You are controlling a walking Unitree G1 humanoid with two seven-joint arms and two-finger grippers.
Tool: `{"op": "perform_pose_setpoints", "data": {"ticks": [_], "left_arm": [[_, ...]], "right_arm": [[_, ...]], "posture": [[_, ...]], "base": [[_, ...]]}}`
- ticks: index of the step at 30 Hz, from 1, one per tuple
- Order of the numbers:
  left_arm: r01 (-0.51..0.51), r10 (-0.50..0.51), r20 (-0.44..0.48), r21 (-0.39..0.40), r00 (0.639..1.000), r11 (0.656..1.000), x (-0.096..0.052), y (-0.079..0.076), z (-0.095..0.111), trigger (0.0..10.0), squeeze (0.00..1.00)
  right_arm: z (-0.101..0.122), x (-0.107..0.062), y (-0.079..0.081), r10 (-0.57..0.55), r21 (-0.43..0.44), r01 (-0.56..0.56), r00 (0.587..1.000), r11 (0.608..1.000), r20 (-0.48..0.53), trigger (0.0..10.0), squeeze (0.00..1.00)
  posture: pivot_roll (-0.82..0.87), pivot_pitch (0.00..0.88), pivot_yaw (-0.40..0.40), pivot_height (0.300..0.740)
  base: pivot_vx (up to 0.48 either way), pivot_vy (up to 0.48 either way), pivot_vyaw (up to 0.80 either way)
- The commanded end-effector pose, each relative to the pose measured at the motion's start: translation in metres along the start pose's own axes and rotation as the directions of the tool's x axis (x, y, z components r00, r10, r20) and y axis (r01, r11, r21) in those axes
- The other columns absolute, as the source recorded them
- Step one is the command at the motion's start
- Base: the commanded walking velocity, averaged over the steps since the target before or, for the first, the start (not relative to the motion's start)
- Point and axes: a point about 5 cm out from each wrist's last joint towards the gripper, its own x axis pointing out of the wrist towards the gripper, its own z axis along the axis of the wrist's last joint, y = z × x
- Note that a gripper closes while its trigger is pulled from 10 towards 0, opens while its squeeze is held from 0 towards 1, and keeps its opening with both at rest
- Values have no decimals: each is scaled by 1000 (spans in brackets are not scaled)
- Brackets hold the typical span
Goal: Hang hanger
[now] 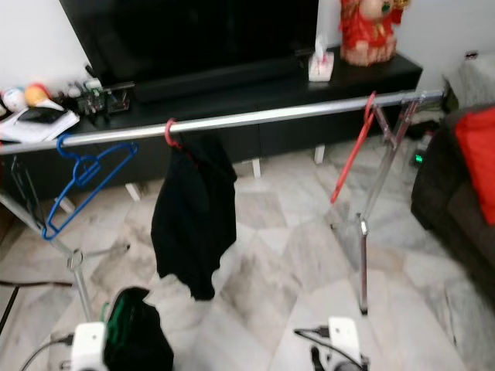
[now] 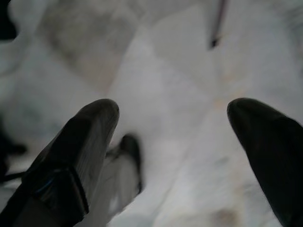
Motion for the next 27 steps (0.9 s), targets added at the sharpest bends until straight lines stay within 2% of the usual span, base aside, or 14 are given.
{"op": "perform_pose_setpoints", "data": {"ticks": [1,4,10,15,23,27], "left_arm": [[-22,22,7,30,1000,999,0,14,4,10000,0],[-9,9,-3,51,1000,999,2,15,7,10000,0],[9,-9,2,49,1000,999,2,8,6,10000,0],[29,-33,67,64,997,998,5,1,18,10000,0],[4,-18,174,78,985,997,8,-10,36,10000,0],[-4,-16,218,92,976,996,9,-16,43,10000,0]], "right_arm": [[0,1,16,31,16,-31,999,999,-8,10000,0],[14,3,28,51,5,-51,998,999,23,10000,0],[20,3,19,27,28,-29,999,999,44,10000,0],[12,2,12,22,9,-22,999,1000,29,10000,0],[8,1,-6,0,-5,0,1000,1000,18,10000,0],[9,0,-12,3,-43,-2,1000,999,14,10000,0]], "posture": [[-171,0,113,740],[-189,0,118,740],[-203,0,121,740],[-207,0,90,740],[-209,0,62,740],[-204,0,27,740]], "base": [[0,-480,0],[0,-480,0],[0,-480,0],[0,-480,0],[0,-66,0],[0,0,0]]}}
